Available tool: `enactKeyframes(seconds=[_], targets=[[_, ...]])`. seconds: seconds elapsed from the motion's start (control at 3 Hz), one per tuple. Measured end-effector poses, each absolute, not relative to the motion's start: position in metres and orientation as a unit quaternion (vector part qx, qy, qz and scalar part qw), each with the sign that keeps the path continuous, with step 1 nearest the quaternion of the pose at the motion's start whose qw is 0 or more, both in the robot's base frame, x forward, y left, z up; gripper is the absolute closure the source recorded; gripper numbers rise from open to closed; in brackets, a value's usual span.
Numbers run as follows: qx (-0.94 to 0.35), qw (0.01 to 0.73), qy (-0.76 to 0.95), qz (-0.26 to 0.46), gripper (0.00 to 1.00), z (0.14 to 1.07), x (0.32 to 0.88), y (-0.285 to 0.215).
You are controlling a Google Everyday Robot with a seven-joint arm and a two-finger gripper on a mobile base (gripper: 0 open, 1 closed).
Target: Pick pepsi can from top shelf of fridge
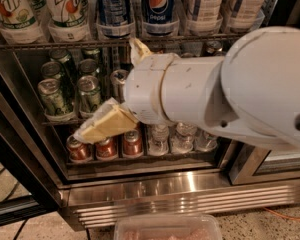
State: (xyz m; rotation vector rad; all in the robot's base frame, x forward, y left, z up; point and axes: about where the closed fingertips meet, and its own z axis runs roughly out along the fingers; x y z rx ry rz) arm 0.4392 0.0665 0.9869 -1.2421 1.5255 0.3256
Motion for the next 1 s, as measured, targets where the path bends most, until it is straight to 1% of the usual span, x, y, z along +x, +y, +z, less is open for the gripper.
enactKeyframes(seconds=[0.33,0.67,1.0], targets=[[-0.483,0.592,0.636,0.111,0.0,1.008,0.453,0.085],[-0.444,0.631,0.632,0.072,0.0,1.029,0.472,0.089],[-0.403,0.655,0.638,0.029,0.0,1.046,0.482,0.077]])
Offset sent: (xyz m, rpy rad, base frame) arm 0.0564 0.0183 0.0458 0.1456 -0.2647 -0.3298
